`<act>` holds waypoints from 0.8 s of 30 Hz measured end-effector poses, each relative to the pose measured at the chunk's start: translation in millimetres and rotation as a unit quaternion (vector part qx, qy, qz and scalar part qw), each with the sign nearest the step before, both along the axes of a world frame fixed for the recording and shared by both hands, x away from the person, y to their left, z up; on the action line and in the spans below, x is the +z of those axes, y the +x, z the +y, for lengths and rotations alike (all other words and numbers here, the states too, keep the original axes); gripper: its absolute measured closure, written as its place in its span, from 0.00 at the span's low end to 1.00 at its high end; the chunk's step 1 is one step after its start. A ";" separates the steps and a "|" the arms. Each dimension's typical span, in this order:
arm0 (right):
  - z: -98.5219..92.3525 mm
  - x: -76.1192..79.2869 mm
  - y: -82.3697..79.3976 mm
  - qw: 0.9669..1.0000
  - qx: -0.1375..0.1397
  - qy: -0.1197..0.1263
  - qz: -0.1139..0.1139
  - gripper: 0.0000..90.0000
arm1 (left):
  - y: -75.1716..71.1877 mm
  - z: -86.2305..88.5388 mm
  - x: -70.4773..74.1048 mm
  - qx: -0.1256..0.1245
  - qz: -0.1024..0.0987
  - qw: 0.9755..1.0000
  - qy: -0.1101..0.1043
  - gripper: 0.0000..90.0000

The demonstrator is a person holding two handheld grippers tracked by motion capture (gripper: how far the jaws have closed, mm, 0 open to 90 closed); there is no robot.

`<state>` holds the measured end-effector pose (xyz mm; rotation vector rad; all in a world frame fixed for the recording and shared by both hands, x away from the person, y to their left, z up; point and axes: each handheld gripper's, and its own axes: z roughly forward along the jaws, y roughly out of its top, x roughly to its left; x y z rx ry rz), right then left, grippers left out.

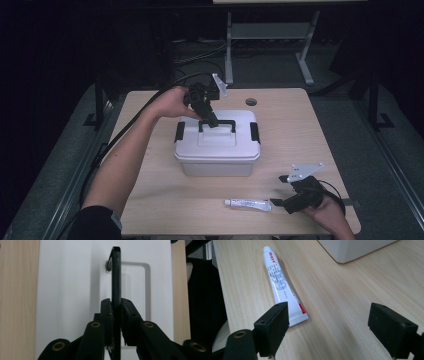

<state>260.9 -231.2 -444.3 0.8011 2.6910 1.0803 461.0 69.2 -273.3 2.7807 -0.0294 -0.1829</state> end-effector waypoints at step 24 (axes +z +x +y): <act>-3.5 0.0 -0.5 1.000 -0.004 0.006 -0.001 0.18 | -2.8 -2.3 4.5 0.003 -0.016 1.000 0.001 0.94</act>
